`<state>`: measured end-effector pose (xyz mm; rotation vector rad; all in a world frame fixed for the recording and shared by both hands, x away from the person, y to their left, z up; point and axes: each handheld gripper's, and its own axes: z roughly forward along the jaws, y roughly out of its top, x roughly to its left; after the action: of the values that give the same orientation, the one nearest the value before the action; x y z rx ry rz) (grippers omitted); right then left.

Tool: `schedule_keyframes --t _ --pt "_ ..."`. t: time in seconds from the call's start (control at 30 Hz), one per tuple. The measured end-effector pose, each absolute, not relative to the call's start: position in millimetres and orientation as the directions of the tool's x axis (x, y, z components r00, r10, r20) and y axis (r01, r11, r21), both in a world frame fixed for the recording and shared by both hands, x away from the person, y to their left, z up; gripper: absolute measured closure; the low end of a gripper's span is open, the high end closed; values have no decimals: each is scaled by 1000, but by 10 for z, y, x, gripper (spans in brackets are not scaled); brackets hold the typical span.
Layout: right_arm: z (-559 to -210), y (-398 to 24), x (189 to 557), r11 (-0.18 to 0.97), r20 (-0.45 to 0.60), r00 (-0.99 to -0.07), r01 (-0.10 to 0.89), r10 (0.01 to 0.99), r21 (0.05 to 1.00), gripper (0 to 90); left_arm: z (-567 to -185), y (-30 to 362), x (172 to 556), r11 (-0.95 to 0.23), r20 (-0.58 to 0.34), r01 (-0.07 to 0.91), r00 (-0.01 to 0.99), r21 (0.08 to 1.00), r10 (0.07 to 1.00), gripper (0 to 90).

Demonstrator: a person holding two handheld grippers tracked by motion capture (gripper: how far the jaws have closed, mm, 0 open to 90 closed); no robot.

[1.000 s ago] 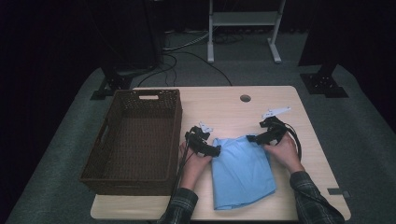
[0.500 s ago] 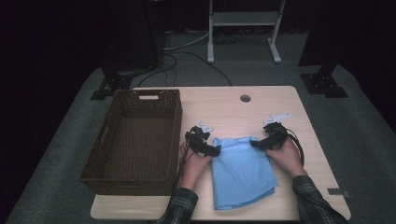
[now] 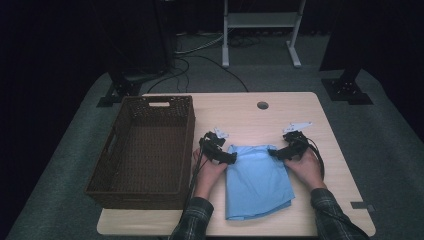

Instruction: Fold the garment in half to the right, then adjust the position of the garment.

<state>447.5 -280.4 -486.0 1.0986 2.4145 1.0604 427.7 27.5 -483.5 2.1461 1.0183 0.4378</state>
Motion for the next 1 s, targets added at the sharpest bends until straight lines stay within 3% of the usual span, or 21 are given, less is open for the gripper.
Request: schedule_keyframes --t 1.0 --pt "-4861 -2803 4467 429 44 -657 541 753 723 3 -4798 370 3904 -396 -6 426 687 813 726 0"
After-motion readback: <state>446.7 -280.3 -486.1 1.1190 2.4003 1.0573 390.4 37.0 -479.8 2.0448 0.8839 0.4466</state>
